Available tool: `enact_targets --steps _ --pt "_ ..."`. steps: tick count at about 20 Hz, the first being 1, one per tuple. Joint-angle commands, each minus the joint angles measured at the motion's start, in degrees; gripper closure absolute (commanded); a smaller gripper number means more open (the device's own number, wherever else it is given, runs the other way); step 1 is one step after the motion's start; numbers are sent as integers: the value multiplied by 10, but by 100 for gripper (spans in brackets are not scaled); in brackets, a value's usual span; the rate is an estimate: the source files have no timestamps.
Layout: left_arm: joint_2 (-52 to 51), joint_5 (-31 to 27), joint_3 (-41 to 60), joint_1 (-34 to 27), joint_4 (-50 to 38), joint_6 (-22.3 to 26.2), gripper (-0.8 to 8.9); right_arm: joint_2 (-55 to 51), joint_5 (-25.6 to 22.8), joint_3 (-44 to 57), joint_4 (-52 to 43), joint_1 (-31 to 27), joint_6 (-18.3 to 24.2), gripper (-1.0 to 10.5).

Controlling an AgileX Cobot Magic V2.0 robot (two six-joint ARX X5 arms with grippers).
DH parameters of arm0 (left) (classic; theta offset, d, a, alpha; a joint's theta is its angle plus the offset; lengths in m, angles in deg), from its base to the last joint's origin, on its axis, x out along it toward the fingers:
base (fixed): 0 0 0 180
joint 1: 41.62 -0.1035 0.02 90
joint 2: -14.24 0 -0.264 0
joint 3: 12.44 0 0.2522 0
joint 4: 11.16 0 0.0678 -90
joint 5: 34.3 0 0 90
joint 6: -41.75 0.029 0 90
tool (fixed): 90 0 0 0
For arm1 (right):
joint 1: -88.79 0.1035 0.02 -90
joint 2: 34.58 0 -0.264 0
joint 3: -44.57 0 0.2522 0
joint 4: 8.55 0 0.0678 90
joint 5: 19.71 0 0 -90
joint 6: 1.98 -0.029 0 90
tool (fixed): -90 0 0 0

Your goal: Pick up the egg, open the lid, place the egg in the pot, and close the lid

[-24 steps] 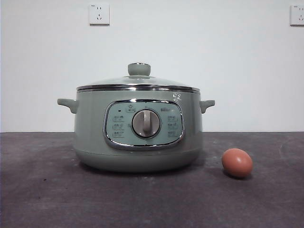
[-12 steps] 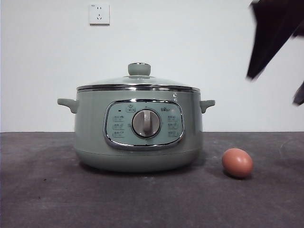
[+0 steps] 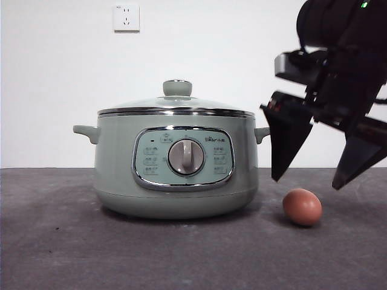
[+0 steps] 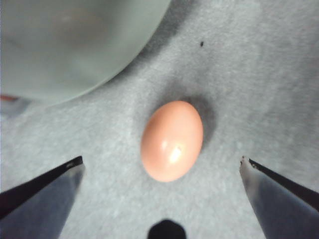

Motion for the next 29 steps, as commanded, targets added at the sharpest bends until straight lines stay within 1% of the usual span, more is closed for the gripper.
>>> enact_targets --steps 1,3,6,7,8,9,10,12,13,15,17,19,20,23,25,26,29 --pt "0 0 -2 0 -1 4 250 28 -17 -1 -5 3 -8 350" --pt "0 0 -2 0 -1 4 250 46 -28 -1 -13 4 -8 352" --pt "0 0 -2 0 -1 4 250 55 -29 -1 -37 8 -8 362" --pt "0 0 -2 0 -1 4 250 56 -28 -1 -39 9 -8 420" --pt "0 0 -2 0 -1 4 250 56 -28 -1 -39 9 -8 521" --pt "0 0 -2 0 -1 4 251 56 -28 -1 -39 9 -8 580" --pt "0 0 -2 0 -1 4 250 59 -26 -1 -39 9 -8 604" --pt "0 0 -2 0 -1 4 250 67 -26 -1 -39 9 -8 606" --pt "0 0 -2 0 -1 4 250 69 -26 -1 -40 9 -8 625" --pt "0 0 -2 0 -1 4 251 71 -24 -1 -47 9 -8 734" --pt "0 0 -2 0 -1 4 250 71 -24 -1 -49 9 -12 743" --pt "0 0 -2 0 -1 4 250 71 -24 -1 -49 9 -12 915" --pt "0 0 -2 0 -1 4 250 71 -24 -1 -49 9 -11 965" --pt "0 -3 -2 0 -4 4 251 68 -24 -1 -46 9 -12 963" --pt "3 -39 -2 0 -15 4 250 49 -24 -1 -25 9 -6 963" --pt "7 -47 -2 0 -21 4 250 31 -25 -1 -8 8 0 963" --pt "23 -45 -2 0 -54 -8 250 -49 -27 -1 56 7 23 963"
